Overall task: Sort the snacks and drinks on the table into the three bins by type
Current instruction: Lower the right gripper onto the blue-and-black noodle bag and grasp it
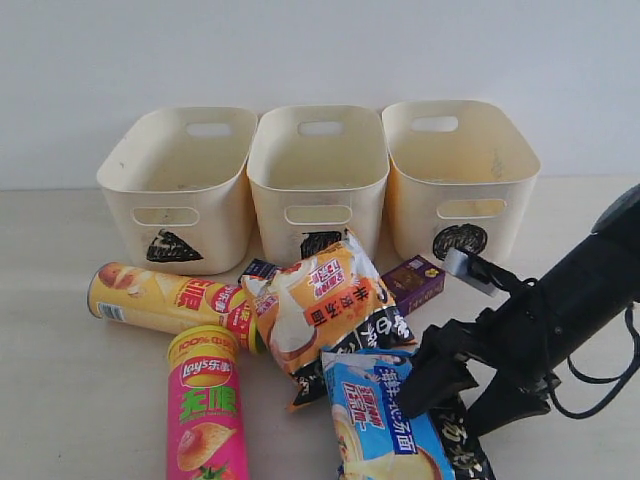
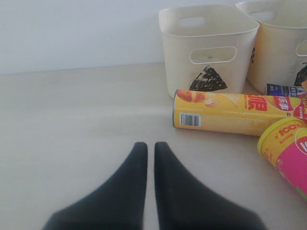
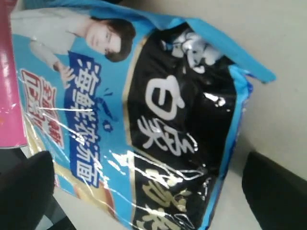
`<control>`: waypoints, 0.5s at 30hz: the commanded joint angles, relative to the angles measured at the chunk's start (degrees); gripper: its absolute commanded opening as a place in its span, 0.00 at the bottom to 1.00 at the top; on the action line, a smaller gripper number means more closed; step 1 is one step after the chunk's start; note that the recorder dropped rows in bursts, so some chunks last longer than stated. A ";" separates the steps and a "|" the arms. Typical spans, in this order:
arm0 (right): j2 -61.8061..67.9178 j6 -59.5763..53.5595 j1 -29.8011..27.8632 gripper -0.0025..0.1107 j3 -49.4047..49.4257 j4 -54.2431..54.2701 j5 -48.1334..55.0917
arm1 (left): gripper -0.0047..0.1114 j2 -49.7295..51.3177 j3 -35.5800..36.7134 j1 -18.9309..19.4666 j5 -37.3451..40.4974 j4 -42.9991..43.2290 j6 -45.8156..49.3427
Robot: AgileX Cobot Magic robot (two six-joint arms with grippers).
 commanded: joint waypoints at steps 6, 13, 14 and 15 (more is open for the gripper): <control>5.11 -3.09 2.73 0.89 0.86 2.12 -3.56 | 0.08 -0.22 -0.22 0.08 -0.74 -0.17 -0.32; 6.28 -3.30 3.90 0.02 0.74 -0.45 -5.92 | 0.08 -0.22 -0.22 0.08 -0.74 -0.17 -0.32; 6.28 -3.08 3.90 0.04 0.74 -0.46 -6.30 | 0.08 -0.22 -0.22 0.08 -0.74 -0.17 -0.32; 6.28 -3.30 3.90 0.03 0.74 -0.69 -6.14 | 0.08 -0.22 -0.22 0.08 -0.74 -0.17 -0.32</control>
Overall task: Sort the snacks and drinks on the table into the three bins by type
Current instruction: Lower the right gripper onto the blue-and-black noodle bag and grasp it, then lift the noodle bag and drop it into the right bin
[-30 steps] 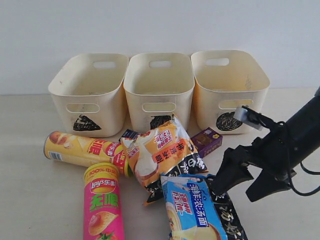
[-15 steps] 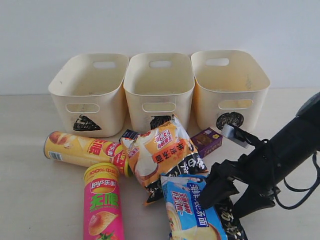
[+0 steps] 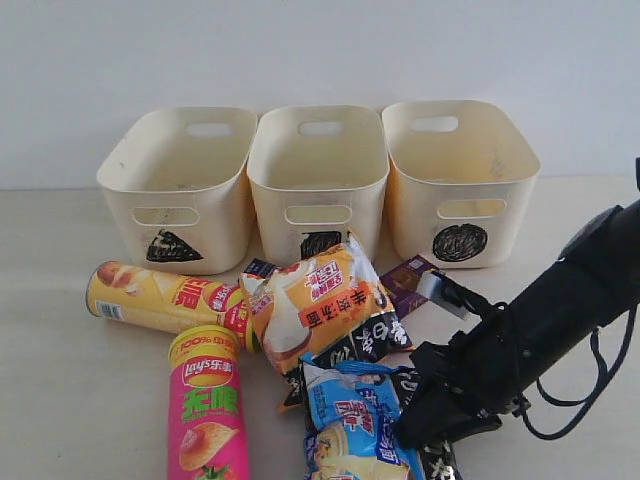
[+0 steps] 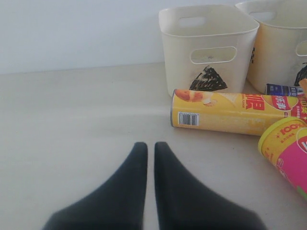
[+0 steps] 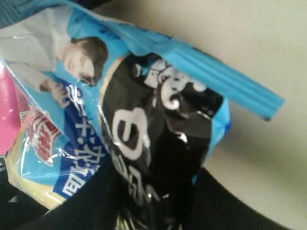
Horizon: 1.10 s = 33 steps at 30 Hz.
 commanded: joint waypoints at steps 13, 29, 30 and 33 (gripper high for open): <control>-9.21 1.27 0.00 0.02 -2.29 -8.42 4.37 | 0.08 -0.22 -0.22 0.08 -0.74 -0.17 -0.32; -16.05 3.47 -13.54 0.02 -9.83 -6.29 12.20 | 0.08 -0.22 -0.22 0.08 -0.74 -0.17 -0.32; -16.05 4.39 -14.02 0.02 -11.44 -6.29 12.20 | 0.08 -0.22 -0.22 0.08 -0.74 -0.17 -0.32; -16.05 6.12 -14.16 0.02 -16.80 -6.46 12.20 | 0.08 -0.22 -0.22 0.08 -0.74 -0.17 -0.32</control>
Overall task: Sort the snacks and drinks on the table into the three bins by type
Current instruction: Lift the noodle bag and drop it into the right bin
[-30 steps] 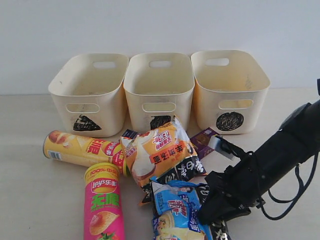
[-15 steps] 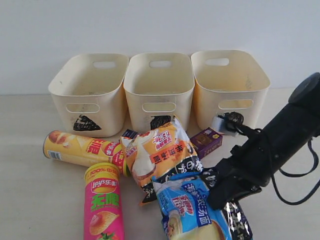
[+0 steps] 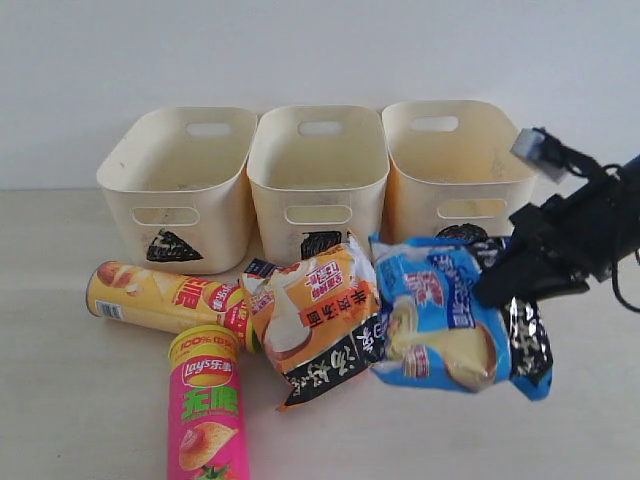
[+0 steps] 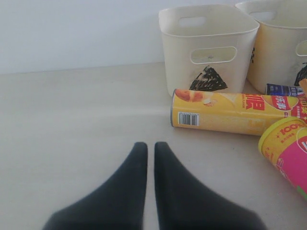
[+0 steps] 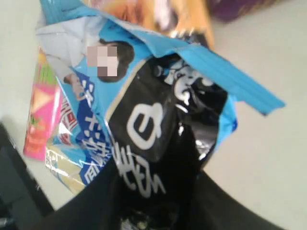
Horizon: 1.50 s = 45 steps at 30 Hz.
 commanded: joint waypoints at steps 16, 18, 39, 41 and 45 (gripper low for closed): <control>7.52 14.32 -0.74 0.02 -37.45 -1.13 -5.85 | 0.08 -0.22 -0.22 0.08 -0.74 -0.17 -0.32; 10.20 15.07 -0.74 0.02 -40.69 -1.13 -8.14 | 0.08 -0.22 -0.22 0.08 -0.74 -0.17 -0.32; 24.08 11.93 -0.62 0.11 -47.13 -2.82 -22.95 | 0.08 -0.22 -0.22 0.08 -0.74 -0.17 -0.32; 24.35 11.93 -0.62 0.25 -47.13 -2.82 -22.82 | 0.08 -0.22 -0.22 0.08 -0.74 -0.17 -0.32; 24.35 11.93 -0.62 0.68 -47.13 -2.82 -23.96 | 0.08 -0.22 -0.22 0.08 -0.74 -0.17 -0.32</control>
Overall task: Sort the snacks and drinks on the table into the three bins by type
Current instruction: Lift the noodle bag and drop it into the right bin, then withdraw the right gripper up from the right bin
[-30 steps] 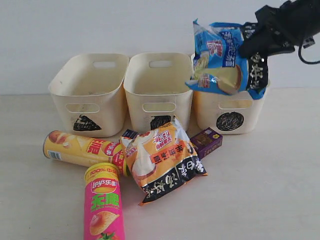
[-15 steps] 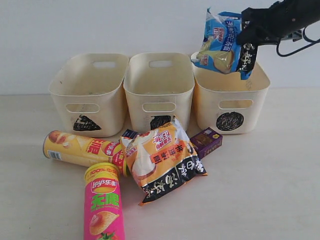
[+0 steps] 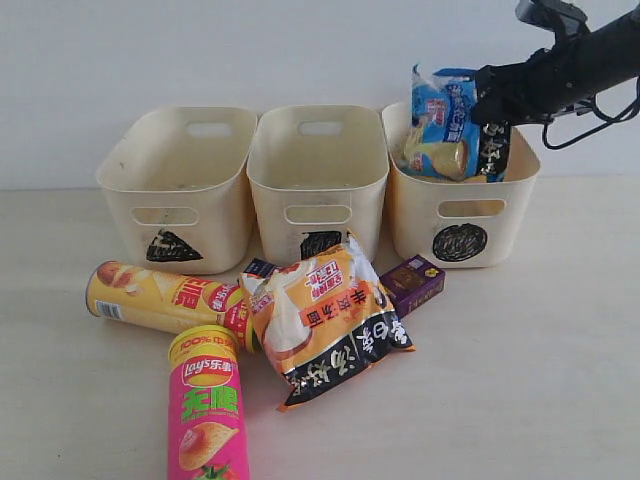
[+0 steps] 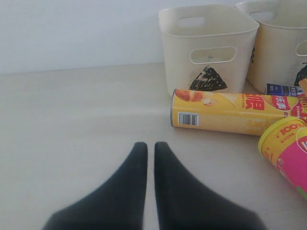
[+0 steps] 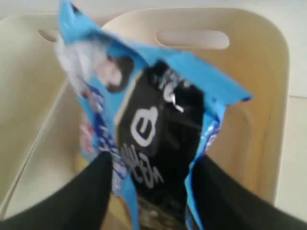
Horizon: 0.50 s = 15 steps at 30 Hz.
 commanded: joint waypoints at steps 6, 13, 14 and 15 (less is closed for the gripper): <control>-1.00 -0.58 -0.21 0.90 -0.54 0.49 -2.62 | 0.08 -0.22 -0.22 0.08 -0.74 -0.17 -0.32; -8.87 2.50 -0.21 0.04 -0.54 -9.41 2.91 | 0.08 -0.22 -0.22 0.08 -0.74 -0.17 -0.32; -10.50 2.75 -0.21 0.03 -0.54 -10.29 4.41 | 0.08 -0.22 -0.22 0.08 -0.74 -0.17 -0.32; -11.24 2.75 -0.21 0.02 -0.54 -10.93 5.89 | 0.08 -0.22 -0.22 0.08 -0.74 -0.17 -0.32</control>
